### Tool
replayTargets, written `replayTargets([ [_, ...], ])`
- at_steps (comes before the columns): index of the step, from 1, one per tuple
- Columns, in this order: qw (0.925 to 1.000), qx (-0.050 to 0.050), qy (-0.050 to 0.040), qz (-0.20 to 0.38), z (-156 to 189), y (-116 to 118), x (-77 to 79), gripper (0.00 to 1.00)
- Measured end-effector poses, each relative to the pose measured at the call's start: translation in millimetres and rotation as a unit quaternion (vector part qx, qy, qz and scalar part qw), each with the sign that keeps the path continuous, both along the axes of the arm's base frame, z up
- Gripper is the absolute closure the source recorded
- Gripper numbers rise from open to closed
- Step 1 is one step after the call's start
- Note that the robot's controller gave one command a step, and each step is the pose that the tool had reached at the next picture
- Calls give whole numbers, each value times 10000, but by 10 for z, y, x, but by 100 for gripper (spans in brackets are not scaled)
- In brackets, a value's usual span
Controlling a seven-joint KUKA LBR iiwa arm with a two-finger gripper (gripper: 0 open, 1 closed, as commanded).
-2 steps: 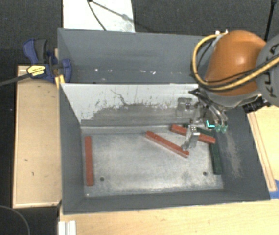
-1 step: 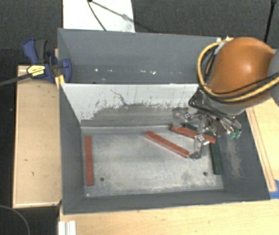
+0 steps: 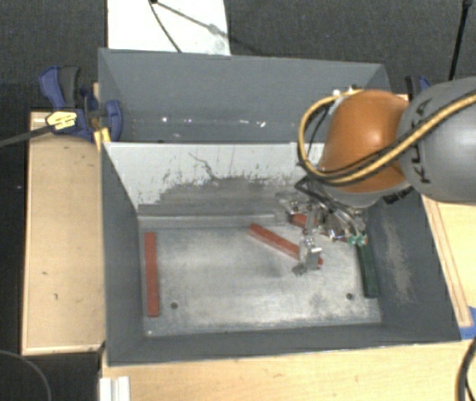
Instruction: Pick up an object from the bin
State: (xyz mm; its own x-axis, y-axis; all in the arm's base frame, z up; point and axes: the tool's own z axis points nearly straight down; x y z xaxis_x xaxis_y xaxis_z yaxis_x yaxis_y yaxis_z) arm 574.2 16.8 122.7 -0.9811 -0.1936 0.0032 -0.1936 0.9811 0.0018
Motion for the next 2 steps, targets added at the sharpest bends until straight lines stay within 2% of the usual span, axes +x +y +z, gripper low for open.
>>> replayTargets([
  [1,9994,-4,1,-340,-553,-162,117,0],
  [2,9994,-2,-22,-334,-518,-156,128,100],
])
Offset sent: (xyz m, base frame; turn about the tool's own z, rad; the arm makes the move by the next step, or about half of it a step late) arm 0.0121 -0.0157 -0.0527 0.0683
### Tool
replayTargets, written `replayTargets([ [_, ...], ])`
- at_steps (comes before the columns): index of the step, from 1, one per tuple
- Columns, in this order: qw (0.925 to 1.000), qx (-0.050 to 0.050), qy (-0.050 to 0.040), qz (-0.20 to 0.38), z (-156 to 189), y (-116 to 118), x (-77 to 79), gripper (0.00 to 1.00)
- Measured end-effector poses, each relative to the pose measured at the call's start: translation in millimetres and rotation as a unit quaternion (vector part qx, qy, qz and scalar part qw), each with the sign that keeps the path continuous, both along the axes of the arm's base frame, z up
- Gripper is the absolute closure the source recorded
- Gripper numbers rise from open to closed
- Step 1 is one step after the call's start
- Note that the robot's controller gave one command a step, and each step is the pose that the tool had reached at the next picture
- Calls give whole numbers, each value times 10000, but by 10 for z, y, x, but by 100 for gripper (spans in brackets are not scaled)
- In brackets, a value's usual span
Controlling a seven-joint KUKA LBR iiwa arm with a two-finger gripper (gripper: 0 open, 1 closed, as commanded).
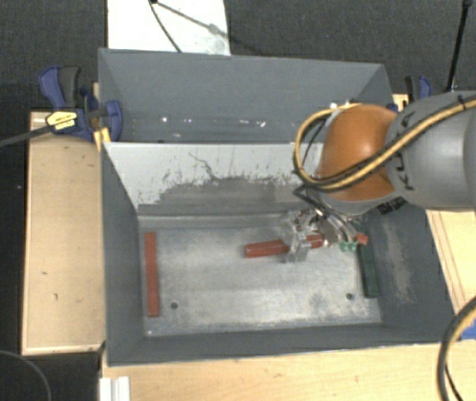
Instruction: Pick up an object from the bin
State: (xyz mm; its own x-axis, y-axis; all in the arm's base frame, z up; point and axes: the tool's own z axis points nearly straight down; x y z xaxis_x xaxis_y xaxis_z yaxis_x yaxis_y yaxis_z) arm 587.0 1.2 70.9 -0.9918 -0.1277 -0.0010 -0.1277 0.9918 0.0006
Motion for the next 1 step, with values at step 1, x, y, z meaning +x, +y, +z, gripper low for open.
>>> replayTargets([
  [1,9997,-2,-48,234,1518,148,-202,100],
])
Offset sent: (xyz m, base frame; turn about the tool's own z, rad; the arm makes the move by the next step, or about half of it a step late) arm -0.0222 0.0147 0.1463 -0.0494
